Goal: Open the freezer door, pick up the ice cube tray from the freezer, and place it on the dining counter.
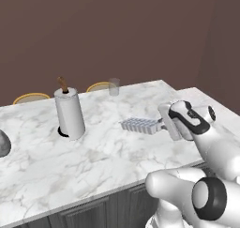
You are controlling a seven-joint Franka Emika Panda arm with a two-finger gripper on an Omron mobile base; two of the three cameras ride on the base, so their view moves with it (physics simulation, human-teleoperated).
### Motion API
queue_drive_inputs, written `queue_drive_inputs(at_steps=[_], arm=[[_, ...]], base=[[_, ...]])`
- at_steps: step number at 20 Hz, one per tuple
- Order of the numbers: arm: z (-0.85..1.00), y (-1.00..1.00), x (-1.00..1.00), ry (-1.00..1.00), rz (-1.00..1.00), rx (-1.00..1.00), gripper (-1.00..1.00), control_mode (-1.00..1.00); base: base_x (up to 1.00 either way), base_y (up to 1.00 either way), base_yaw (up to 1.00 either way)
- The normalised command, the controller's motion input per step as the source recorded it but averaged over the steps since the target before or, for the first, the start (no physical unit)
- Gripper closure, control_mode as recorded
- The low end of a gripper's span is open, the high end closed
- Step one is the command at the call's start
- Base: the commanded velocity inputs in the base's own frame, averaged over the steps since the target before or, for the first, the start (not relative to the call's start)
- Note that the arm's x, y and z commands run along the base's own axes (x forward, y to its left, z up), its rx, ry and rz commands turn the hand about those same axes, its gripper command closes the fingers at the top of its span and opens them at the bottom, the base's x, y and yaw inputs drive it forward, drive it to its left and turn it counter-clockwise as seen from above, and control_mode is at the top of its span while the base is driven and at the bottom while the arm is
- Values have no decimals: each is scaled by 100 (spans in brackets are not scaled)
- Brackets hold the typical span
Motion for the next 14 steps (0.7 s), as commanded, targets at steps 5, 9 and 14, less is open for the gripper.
queue_drive_inputs(at_steps=[5, 9, 14], arm=[[-36, 4, 28, 0, 3, 0, 100, -100], [-33, 9, 34, 0, 1, 0, 100, -100], [-30, 11, 37, 0, 0, 0, 100, -100]], base=[[0, 0, 0], [0, 0, 0], [0, 0, 0]])
